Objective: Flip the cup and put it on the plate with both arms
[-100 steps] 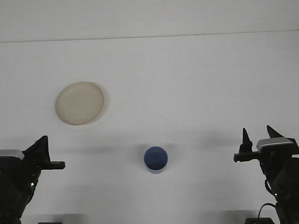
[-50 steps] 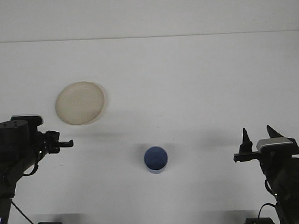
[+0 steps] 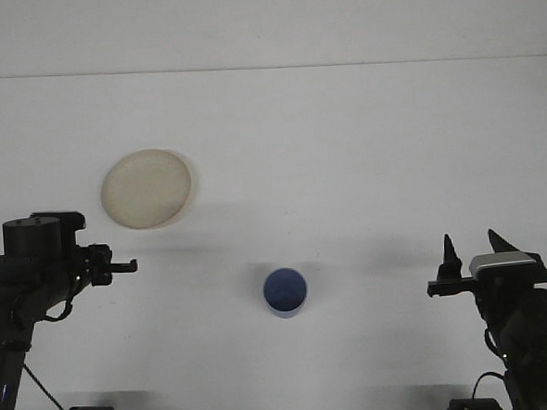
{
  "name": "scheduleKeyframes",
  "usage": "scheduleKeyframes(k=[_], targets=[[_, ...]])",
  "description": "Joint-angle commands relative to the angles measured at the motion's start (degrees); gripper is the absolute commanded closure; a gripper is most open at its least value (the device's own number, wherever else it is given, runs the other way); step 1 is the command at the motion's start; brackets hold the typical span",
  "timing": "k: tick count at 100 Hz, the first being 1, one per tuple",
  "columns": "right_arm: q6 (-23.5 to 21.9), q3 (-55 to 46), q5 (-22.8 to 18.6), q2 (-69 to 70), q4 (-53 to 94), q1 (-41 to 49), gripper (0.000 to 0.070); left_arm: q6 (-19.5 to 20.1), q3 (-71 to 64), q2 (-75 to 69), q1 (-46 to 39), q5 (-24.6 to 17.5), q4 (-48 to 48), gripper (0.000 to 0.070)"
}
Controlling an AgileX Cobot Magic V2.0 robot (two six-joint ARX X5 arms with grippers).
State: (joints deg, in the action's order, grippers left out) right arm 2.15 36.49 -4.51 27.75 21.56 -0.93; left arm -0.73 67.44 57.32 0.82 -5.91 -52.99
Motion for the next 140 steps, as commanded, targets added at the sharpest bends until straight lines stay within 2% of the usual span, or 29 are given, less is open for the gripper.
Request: scheduleKeyframes(k=[1,9,16,49,69,110,140], targets=[[0.50,0.17,0.04,0.07,-0.55,-0.04,0.0220,0.66,1.11,0.26,-0.04,-0.07,0.07,0.0520],[0.50,0.20,0.04,0.07,-0.55,-0.04,0.0220,0.15,1.11,0.26,-0.04,-0.07,0.07,0.0322],[0.50,0.17,0.04,0.07,-0.55,-0.04,0.0220,0.04,1.11,0.26,0.04,-0.09,0.09,0.0226],[0.50,0.17,0.04,0.07,-0.55,-0.04,0.0220,-0.37,2.51,1.68,4.70,-0.13,0.09,0.0226],[0.50,0.20,0.02,0.07,-0.55,-0.04,0.0220,-1.92,8.26,8.09,14.10,-0.13,0.11,0.0228],[0.50,0.20,0.04,0.07,-0.55,-0.04,0.0220,-2.10,23.12,29.14,35.34,-0.17,-3.41,0.0237],[0.52,0.20,0.04,0.07,-0.52,-0.04,0.0220,-2.05,25.09,36.89,44.57,-0.17,-4.44,0.0237]])
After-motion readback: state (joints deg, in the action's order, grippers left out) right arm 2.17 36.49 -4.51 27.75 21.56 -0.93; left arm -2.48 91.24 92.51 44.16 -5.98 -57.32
